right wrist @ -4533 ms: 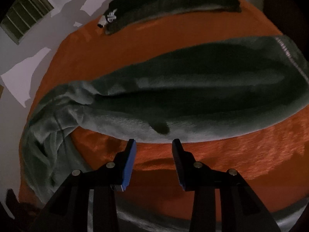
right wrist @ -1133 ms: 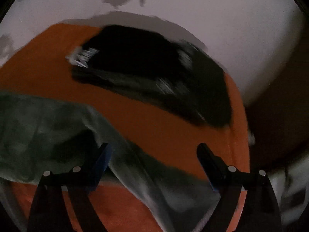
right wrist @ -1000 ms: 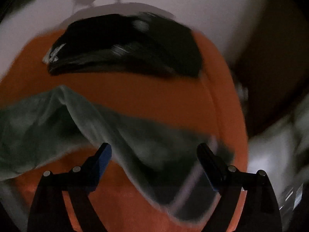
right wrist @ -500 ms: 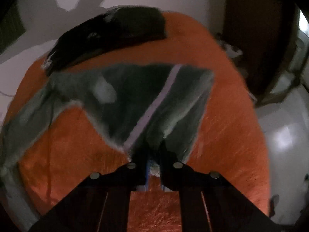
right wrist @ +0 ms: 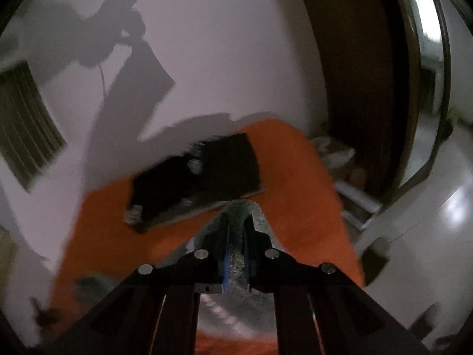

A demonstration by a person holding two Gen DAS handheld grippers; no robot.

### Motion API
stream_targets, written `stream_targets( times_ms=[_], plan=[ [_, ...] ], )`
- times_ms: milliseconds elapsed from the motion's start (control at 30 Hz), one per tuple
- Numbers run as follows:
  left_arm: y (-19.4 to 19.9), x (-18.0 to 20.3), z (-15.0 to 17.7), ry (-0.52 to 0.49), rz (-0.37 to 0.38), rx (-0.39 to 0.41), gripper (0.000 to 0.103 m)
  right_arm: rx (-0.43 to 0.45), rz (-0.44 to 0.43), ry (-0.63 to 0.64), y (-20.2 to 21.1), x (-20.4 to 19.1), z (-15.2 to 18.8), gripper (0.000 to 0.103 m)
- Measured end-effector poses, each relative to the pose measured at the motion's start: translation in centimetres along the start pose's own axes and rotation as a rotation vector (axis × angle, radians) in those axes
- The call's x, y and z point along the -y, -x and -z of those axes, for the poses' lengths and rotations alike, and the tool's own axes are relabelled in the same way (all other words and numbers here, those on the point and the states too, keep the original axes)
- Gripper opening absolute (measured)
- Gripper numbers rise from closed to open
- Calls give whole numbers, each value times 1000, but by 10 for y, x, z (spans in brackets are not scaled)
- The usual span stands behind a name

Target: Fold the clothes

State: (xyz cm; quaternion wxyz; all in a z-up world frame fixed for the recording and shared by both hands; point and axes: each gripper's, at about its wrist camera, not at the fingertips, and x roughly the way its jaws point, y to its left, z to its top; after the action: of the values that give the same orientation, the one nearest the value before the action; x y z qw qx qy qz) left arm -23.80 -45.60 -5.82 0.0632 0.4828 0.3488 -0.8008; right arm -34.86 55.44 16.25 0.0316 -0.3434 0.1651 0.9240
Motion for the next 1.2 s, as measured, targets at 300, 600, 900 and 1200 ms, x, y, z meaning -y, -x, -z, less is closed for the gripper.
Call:
stream_targets(
  times_ms=[300,600,900,1200],
  plan=[
    [-18,10,6,19,-30,2,59,-197,269,-253,-199,93,-14,19],
    [-27,5,18,11,-26,-42,59,-348,8,-449,-225,138,82,70],
    [-39,66,56,-134,71,-110,59,-231,7,-499,-224,139,100,8],
    [-26,50,63,-139,82,-115,59,-265,213,-519,-196,149,94,16]
  ],
)
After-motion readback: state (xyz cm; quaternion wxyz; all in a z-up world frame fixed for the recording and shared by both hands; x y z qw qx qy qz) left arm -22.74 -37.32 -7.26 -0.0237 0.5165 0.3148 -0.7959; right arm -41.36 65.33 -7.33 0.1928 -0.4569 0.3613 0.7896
